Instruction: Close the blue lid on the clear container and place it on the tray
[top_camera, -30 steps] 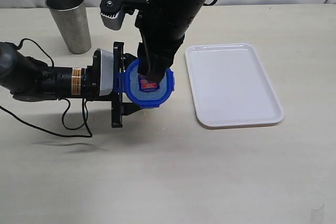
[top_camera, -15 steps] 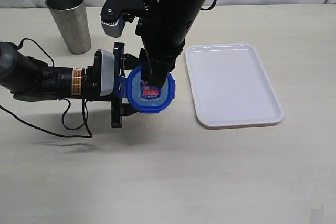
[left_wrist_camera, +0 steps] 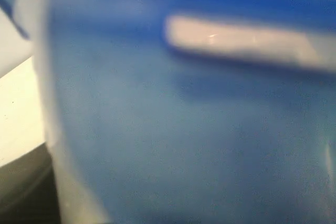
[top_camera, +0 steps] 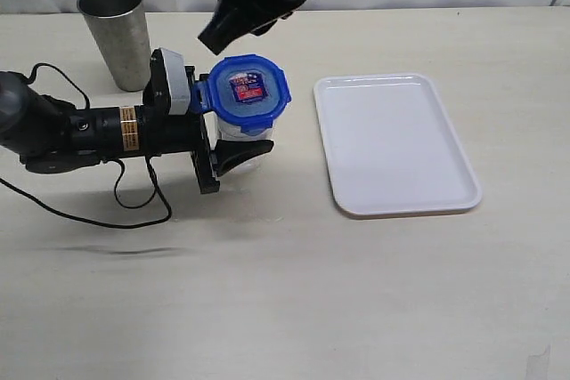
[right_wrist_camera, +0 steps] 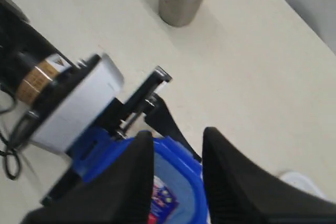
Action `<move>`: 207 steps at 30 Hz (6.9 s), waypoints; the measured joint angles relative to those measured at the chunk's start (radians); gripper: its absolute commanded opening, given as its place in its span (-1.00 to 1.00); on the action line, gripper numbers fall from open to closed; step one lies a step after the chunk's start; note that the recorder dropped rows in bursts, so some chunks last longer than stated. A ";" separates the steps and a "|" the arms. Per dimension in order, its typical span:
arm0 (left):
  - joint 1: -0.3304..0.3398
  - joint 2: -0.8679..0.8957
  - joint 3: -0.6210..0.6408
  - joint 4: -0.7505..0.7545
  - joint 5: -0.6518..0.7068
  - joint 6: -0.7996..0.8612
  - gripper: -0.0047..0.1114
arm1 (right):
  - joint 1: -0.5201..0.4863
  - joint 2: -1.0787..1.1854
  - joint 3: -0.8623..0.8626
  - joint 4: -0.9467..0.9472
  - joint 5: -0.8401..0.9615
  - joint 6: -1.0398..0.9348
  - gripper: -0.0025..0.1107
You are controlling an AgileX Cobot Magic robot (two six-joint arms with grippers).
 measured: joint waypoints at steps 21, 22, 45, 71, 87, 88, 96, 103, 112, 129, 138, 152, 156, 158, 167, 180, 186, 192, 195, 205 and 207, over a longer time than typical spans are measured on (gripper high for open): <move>0.000 -0.084 0.002 0.070 0.108 -0.151 -0.92 | -0.004 0.048 0.040 -0.137 0.164 0.231 -0.88; 0.000 -0.088 0.002 0.077 0.117 -0.162 -0.92 | -0.004 0.048 0.045 -0.137 0.164 0.231 -0.88; 0.000 -0.102 0.002 0.128 0.195 -0.230 -0.92 | -0.064 0.088 0.114 -0.179 0.172 0.287 -0.88; 0.000 -0.105 0.002 0.112 0.222 -0.241 -0.92 | -0.086 0.015 -0.027 0.218 0.172 0.244 -0.16; 0.000 -0.105 0.002 0.103 0.222 -0.249 -0.92 | -0.003 0.113 -0.029 -0.007 0.100 0.438 -0.17; 0.000 -0.105 0.002 0.103 0.222 -0.249 -0.92 | -0.003 0.120 -0.029 -0.002 0.088 0.438 -0.17; 0.000 -0.105 0.002 0.105 0.231 -0.249 -0.92 | -0.003 0.153 -0.043 -0.002 0.097 0.441 -0.25; 0.000 -0.105 0.002 0.108 0.250 -0.251 -0.92 | -0.005 0.168 -0.050 -0.015 0.115 0.441 -0.27; 0.000 -0.105 0.002 0.099 0.254 -0.260 -0.92 | 0.038 0.188 -0.060 -0.128 0.111 0.471 -0.33; 0.000 -0.105 0.002 0.085 0.256 -0.268 -0.92 | 0.069 0.167 -0.047 -0.236 0.096 0.445 -0.34; 0.000 -0.105 0.003 0.085 0.211 -0.235 -0.92 | 0.077 0.067 -0.035 -0.197 0.094 0.352 -0.30; 0.000 -0.105 0.003 0.085 0.209 -0.231 -0.92 | 0.077 -0.212 0.224 -0.195 -0.254 0.336 -0.87; 0.000 -0.105 0.003 0.085 0.209 -0.229 -0.92 | 0.077 -0.388 0.445 -0.212 -0.519 0.336 -0.87; 0.000 -0.105 0.003 0.085 0.209 -0.229 -0.92 | 0.077 -0.487 0.547 -0.212 -0.608 0.336 -0.87; 0.000 -0.105 0.003 0.085 0.209 -0.229 -0.92 | 0.077 -0.987 0.970 -0.220 -0.819 0.336 -0.87; 0.000 -0.105 0.003 0.085 0.209 -0.229 -0.92 | 0.077 -1.351 1.189 -0.218 -0.726 0.336 -0.88; 0.000 -0.105 0.003 0.085 0.209 -0.229 -0.92 | 0.077 -1.394 1.190 -0.218 -0.726 0.336 -0.88; 0.000 -0.105 0.003 0.085 0.209 -0.227 -0.92 | 0.077 -1.404 1.190 -0.218 -0.726 0.336 -0.88; 0.000 -0.105 0.003 0.085 0.209 -0.227 -0.92 | 0.077 -1.404 1.190 -0.218 -0.726 0.336 -0.88; 0.000 -0.105 0.003 0.085 0.209 -0.227 -0.92 | 0.077 -1.404 1.190 -0.218 -0.726 0.336 -0.88; 0.000 -0.105 0.003 0.085 0.209 -0.227 -0.92 | 0.077 -1.404 1.190 -0.218 -0.726 0.336 -0.88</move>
